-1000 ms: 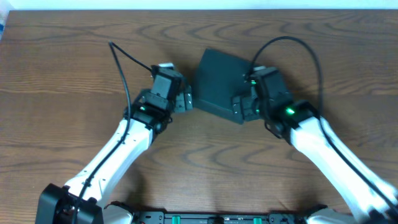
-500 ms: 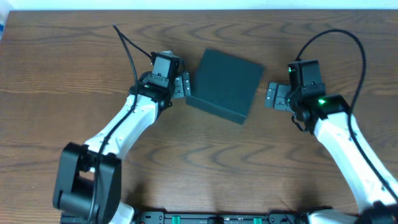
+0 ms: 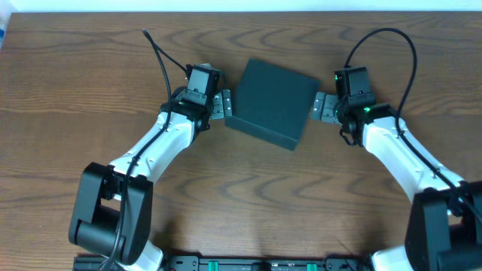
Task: Pack container
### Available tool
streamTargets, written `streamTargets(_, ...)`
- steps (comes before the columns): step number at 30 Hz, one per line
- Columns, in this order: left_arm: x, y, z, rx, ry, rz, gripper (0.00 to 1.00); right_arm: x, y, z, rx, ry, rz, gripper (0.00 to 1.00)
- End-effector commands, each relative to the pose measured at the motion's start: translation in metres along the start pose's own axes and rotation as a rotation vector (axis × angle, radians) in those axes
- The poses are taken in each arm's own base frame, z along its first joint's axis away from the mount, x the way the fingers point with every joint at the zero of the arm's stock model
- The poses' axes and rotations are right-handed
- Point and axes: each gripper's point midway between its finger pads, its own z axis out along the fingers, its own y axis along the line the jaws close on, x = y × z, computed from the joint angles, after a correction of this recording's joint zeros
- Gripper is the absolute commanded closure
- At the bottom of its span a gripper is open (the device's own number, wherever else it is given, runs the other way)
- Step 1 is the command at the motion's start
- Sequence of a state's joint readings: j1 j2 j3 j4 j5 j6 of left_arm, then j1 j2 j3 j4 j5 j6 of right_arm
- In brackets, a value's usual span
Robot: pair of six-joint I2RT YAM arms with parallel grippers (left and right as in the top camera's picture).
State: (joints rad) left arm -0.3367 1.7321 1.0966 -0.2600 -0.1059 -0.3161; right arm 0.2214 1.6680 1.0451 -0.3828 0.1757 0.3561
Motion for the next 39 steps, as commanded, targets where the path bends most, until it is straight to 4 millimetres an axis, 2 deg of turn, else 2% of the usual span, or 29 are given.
streamTargets(1, -0.008, 0.008, 0.002, -0.050, -0.024, 0.007, 0.05, 0.000, -0.005, 0.009, 0.025, 0.001, 0.010, 0.01)
streamTargets(6, -0.005, 0.010, 0.004, -0.060, -0.011, 0.024, 0.05, 0.002, -0.005, 0.019, 0.031, 0.004, 0.009, 0.01)
streamTargets(10, 0.012, 0.010, 0.012, -0.060, 0.056, 0.036, 0.05, 0.000, -0.004, 0.024, 0.034, -0.008, 0.011, 0.01)
streamTargets(14, 0.039, 0.009, 0.017, -0.042, 0.167, 0.006, 0.05, -0.005, -0.002, 0.026, 0.027, -0.028, 0.015, 0.01)
streamTargets(21, 0.054, 0.012, 0.012, -0.061, 0.227, -0.084, 0.05, -0.008, -0.004, 0.026, 0.037, -0.044, 0.017, 0.01)
streamTargets(27, 0.050, 0.001, 0.004, 0.000, 0.225, -0.091, 0.04, -0.008, -0.004, 0.026, 0.036, -0.044, 0.017, 0.01)
streamTargets(32, 0.037, 0.021, 0.002, -0.106, 0.157, -0.072, 0.05, -0.008, -0.004, 0.026, 0.036, -0.043, 0.017, 0.01)
streamTargets(35, 0.030, 0.018, 0.004, -0.089, 0.129, -0.020, 0.05, -0.008, -0.004, 0.026, 0.037, -0.042, 0.017, 0.01)
streamTargets(39, 0.011, 0.010, 0.006, -0.056, 0.055, -0.033, 0.05, -0.007, -0.004, 0.026, 0.038, -0.039, 0.016, 0.01)
